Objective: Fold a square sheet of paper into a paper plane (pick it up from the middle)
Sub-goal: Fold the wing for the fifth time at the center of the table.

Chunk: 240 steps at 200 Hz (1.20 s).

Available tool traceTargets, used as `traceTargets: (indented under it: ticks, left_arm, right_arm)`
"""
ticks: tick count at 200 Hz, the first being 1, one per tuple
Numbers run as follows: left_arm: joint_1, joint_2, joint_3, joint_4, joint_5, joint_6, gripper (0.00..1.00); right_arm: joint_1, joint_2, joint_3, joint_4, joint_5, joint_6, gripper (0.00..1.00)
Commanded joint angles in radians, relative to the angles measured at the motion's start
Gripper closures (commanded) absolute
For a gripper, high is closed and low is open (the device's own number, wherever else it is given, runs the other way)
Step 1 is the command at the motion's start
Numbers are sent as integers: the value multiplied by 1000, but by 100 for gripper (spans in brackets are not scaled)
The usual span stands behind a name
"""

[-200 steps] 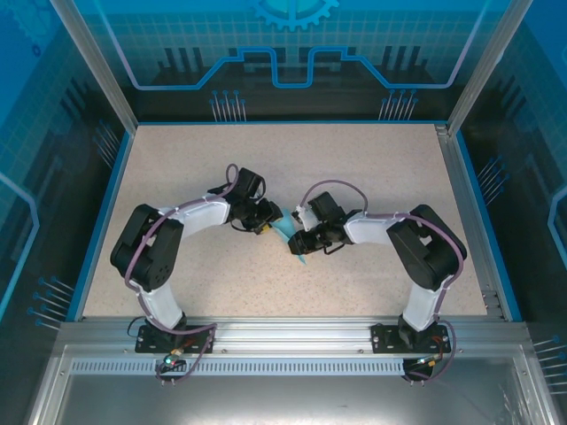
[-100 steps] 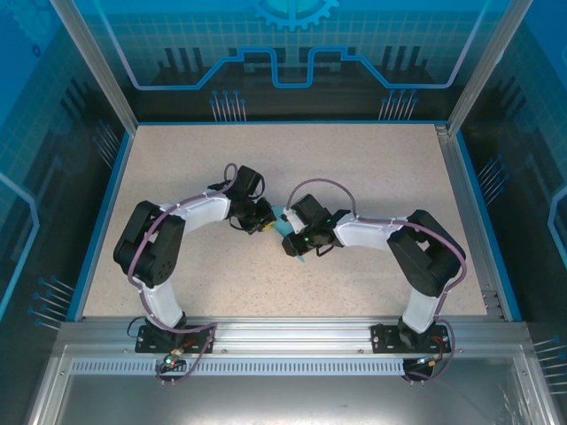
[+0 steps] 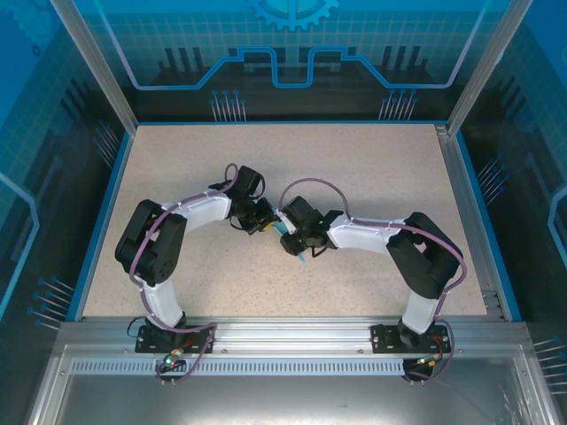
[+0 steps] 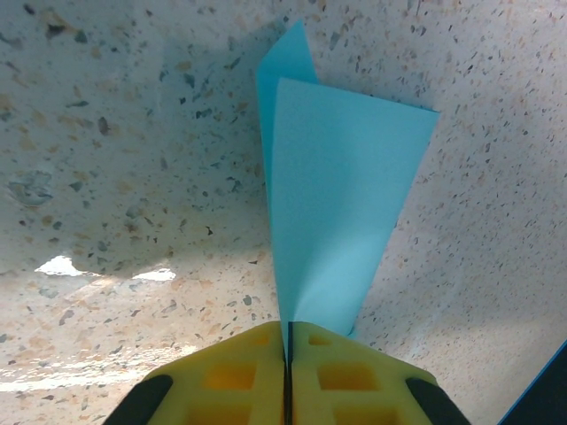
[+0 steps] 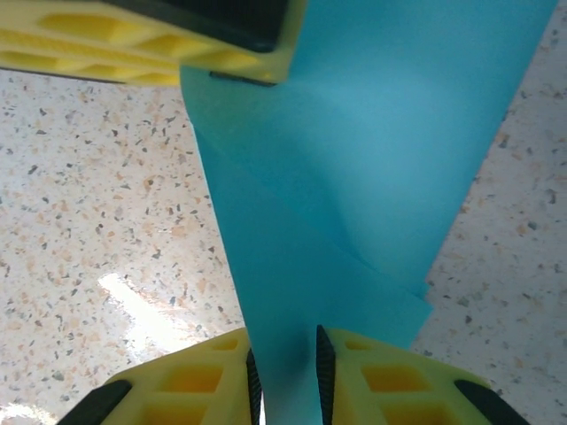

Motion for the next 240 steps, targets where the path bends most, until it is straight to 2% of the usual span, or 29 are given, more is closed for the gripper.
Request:
traceTargets:
  ticks: [1, 82, 100, 116, 134, 140, 149, 163, 184, 204, 240]
  left_arm:
    - [6, 0, 20, -27, 33, 4, 91]
    - [7, -2, 20, -24, 38, -1, 91]
    - [6, -3, 20, -24, 38, -3, 90]
    - [6, -7, 15, -18, 36, -6, 85]
    - [7, -23, 13, -21, 26, -4, 75]
    - [7, -31, 11, -23, 20, -3, 72]
    - [11, -44, 7, -26, 8, -1, 63]
    - [14, -72, 1, -35, -20, 5, 61]
    - [18, -113, -4, -59, -64, 14, 51]
    - [18, -150, -11, -76, -105, 24, 47]
    - [18, -190, -43, -65, -126, 23, 46]
  right_arm:
    - [15, 3, 11, -25, 44, -14, 74]
    - [23, 8, 8, -14, 50, -10, 81]
    - [23, 10, 5, -12, 48, -10, 87]
    - [23, 11, 0, -7, 39, -7, 91]
    - [20, 11, -13, 10, 16, 3, 93]
    - [15, 11, -20, 22, -7, 7, 93]
    - [6, 10, -32, 43, -43, 18, 94]
    - [-14, 8, -52, 79, -101, 37, 94]
    - [-53, -1, -86, 137, -196, 66, 94]
    - [-93, -10, -119, 191, -289, 93, 93]
    - [-156, -17, -180, 273, -407, 136, 93]
